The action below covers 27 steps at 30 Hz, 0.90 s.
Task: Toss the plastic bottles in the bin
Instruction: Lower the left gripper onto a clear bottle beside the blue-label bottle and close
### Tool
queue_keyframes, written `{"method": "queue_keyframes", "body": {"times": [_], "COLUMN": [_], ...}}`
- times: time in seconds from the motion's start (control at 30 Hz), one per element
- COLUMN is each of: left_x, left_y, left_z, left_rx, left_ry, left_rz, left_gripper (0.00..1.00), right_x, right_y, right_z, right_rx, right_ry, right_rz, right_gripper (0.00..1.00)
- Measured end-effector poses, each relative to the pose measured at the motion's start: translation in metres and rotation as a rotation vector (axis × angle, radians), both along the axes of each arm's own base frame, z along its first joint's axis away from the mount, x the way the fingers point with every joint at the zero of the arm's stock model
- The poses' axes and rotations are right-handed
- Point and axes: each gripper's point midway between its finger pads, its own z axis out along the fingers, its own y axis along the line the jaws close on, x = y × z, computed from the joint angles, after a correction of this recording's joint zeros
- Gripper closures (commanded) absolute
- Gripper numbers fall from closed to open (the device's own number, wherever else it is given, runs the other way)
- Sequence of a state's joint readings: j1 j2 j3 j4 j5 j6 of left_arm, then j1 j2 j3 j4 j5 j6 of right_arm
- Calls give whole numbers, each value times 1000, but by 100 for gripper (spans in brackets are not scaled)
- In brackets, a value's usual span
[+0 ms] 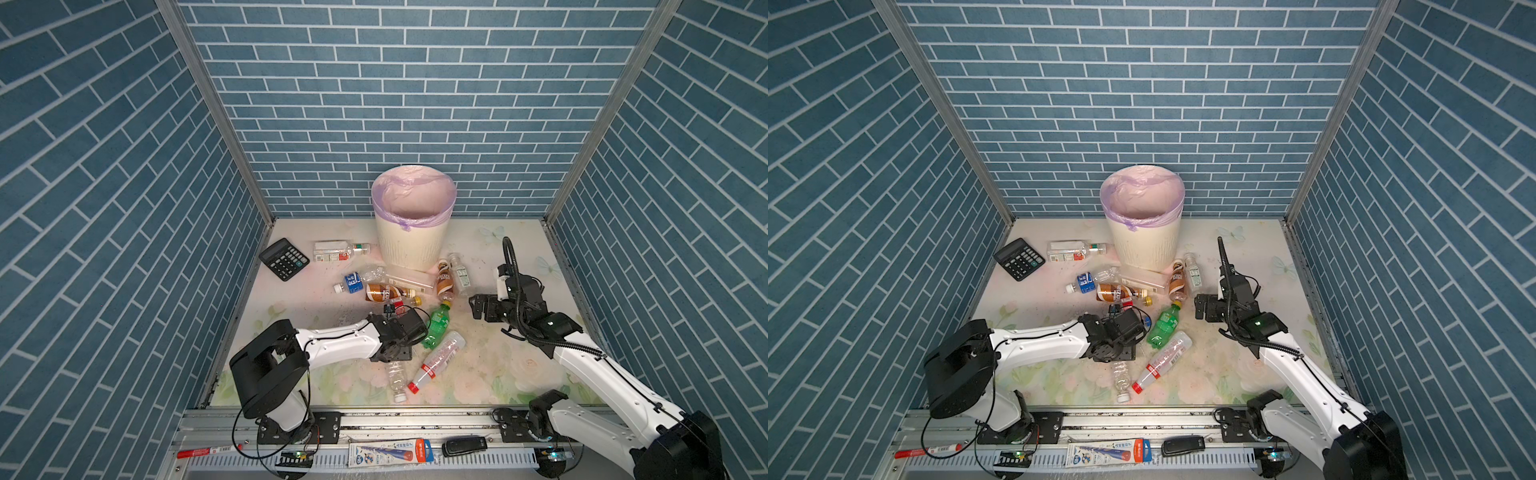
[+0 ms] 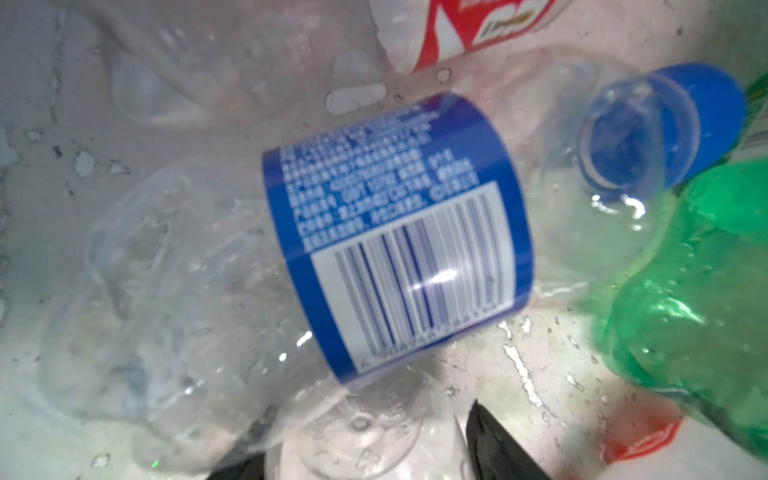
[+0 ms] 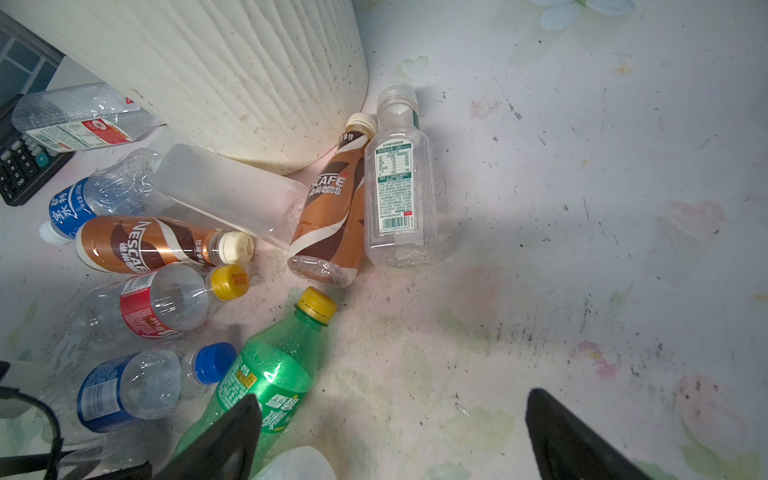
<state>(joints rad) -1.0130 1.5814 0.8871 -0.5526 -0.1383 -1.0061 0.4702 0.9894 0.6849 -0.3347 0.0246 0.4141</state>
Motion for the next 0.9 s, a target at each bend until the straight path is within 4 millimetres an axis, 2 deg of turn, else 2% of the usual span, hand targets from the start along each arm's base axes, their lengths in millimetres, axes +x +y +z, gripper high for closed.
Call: {"method": "queue_keyframes", "body": {"times": [0.17,0.43,0.8,0.9], "left_x": [1,4,19,29], "left_y": [0,3,12,21], "left_z": [0,5,43,54], "left_rx": [2,6,-67,-78], "left_ry": [-6,-31,-117,-131], "left_rz": [2,7,45,74], "left_gripper": [38,41,42,42], "right_x": [0,0,2,7], "right_y": [0,0,3,7], "right_z": [0,0,-7,2], "right_rx": [0,-2,-8,-5], "right_ry": [0,-1,34,35], "right_rz": [0,-3,7,11], "right_gripper": [1,1,1,1]}}
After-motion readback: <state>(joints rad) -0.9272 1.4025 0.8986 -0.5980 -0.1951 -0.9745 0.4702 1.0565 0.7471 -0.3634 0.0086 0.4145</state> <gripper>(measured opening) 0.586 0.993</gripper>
